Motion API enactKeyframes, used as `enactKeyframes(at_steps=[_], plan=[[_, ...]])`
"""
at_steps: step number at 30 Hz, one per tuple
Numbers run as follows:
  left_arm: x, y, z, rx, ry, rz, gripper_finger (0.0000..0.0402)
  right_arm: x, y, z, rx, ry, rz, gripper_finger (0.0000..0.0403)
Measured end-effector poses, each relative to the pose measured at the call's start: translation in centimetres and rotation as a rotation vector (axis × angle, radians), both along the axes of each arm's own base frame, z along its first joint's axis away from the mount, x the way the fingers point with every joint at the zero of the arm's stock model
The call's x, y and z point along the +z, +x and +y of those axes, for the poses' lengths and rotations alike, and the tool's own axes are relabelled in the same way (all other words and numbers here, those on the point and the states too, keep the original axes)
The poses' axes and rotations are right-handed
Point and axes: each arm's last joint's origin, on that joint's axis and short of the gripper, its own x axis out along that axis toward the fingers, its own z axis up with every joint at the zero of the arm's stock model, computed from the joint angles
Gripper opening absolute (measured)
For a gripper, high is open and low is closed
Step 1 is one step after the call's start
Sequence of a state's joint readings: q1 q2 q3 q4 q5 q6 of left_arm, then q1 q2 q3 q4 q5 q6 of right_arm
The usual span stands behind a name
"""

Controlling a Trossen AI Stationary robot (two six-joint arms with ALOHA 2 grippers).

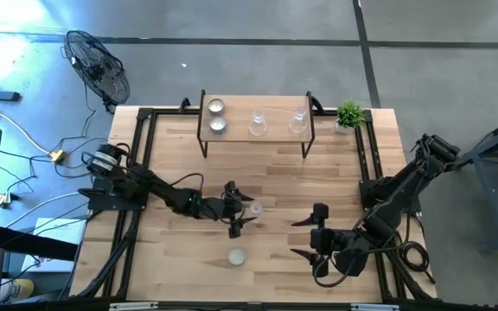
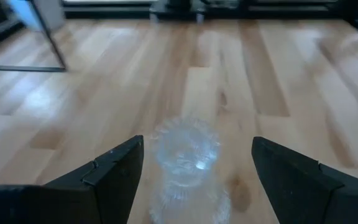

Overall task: Pick & Place candle stick holders
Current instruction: Put the transparent candle holder on the shelf

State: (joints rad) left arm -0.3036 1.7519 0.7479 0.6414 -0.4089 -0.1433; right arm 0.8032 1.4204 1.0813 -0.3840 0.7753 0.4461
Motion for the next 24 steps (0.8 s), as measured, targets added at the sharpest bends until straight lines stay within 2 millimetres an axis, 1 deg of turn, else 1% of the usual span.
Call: enactKeyframes(at_steps=[8, 14, 24], plan=[[-0.04, 0.1, 0.08, -0.077, -0.021, 0.011, 0.0294, 0.0, 0.01, -0.01, 0.0, -0.001, 0.0, 0.0309], [-0.05, 0.09, 0.17, -0.047, -0.002, 0.01, 0.0294, 0.0, 0.01, -0.01, 0.0, 0.0, 0.0, 0.0309], [-0.05, 0.09, 0.19, -0.051, 0.021, 0.013, 0.0294, 0.12, 0.08, 0.07, 0.0, 0.013, -0.013, 0.0309]])
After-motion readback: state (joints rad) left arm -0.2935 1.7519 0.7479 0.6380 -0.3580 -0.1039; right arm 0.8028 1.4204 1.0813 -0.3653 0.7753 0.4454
